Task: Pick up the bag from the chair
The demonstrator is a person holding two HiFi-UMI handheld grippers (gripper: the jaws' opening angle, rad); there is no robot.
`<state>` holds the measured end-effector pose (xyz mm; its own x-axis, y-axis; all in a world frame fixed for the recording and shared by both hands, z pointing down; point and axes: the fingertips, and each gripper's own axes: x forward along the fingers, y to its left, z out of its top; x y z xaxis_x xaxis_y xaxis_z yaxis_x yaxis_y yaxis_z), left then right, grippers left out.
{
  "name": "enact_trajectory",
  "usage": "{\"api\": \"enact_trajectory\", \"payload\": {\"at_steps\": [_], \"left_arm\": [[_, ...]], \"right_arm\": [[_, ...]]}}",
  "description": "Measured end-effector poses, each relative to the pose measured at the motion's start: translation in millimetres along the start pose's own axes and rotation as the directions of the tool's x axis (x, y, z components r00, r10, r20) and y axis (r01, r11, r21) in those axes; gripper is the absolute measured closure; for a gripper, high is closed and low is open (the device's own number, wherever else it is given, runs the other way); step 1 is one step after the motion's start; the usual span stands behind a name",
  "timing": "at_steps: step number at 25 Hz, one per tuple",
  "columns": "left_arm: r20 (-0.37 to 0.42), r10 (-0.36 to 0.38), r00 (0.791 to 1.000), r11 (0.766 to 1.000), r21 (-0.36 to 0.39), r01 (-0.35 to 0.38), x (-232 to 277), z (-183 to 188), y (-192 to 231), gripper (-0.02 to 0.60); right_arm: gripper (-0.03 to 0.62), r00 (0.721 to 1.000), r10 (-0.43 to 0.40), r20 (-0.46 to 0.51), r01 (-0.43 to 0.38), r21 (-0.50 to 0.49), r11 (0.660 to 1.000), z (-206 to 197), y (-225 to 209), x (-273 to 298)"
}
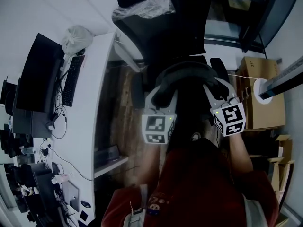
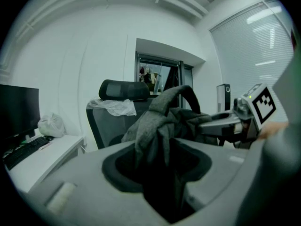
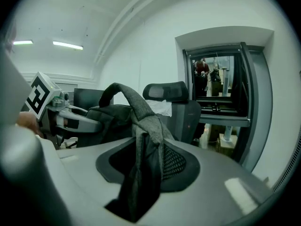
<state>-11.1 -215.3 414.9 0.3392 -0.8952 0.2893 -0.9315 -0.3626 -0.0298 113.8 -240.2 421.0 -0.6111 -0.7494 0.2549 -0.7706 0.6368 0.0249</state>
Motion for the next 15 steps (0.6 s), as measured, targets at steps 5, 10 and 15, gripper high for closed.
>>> {"api": "enact_trajectory", "payload": {"at_steps": [5, 10, 15], "left_arm": [[-0.027, -0.004, 1.000, 1.000, -0.029, 0.003, -13, -22, -14, 0.408], [-0.050, -0.004, 0.999, 0.999, -0.044, 0.002, -17, -39, -17, 0.408], [-0.062, -0.004, 0.998, 0.999, -0.051, 0.000, -19, -47, -15, 0.408]], "right_arm": [[0.464, 0.999, 0.012, -0.030, -0.012, 0.013, 1.000, -21, 10, -15], [0.464, 0.998, 0.022, -0.056, -0.020, 0.031, 0.999, -37, 17, -18], [0.464, 0.997, 0.029, -0.065, -0.026, 0.037, 0.999, -42, 21, -15]]}}
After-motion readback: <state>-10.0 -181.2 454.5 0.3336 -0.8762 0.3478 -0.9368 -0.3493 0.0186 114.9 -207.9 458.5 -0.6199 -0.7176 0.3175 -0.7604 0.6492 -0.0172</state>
